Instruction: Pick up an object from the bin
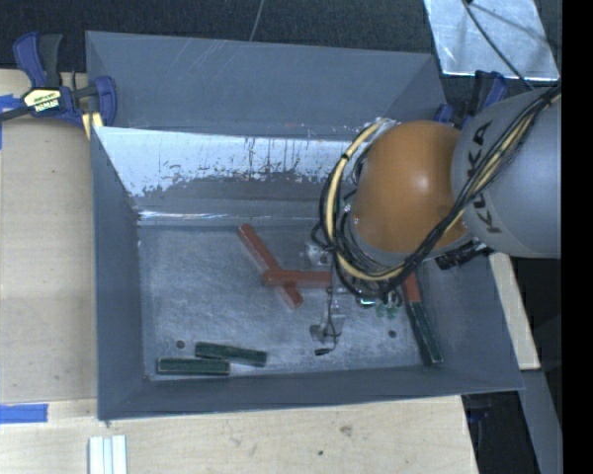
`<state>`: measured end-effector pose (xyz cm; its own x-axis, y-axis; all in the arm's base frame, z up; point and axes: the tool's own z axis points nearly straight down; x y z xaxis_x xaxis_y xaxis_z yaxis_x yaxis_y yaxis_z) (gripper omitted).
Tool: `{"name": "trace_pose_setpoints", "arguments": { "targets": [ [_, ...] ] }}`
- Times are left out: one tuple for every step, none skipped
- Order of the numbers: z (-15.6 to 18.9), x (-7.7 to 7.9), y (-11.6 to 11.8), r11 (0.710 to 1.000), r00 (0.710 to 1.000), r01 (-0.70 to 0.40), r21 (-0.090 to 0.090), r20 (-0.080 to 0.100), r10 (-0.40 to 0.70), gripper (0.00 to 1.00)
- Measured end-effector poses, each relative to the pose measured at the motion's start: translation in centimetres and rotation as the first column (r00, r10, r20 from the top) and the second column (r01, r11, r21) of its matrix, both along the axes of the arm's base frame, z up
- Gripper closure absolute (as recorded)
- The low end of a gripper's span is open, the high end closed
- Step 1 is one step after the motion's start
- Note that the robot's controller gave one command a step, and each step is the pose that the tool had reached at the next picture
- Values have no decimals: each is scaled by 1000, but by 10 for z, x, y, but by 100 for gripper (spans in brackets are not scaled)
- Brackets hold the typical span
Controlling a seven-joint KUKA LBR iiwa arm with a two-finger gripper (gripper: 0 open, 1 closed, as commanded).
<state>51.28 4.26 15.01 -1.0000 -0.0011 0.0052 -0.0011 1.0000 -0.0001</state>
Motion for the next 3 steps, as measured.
{"name": "trace_pose_setpoints", "arguments": {
  "targets": [
    [4,2,0,1000,1000,1,1,8,-1,0],
    [-50,69,-35,997,997,74,0,11,-74,0],
    [-55,14,-42,988,988,153,0,7,-153,100]
  ]
}}
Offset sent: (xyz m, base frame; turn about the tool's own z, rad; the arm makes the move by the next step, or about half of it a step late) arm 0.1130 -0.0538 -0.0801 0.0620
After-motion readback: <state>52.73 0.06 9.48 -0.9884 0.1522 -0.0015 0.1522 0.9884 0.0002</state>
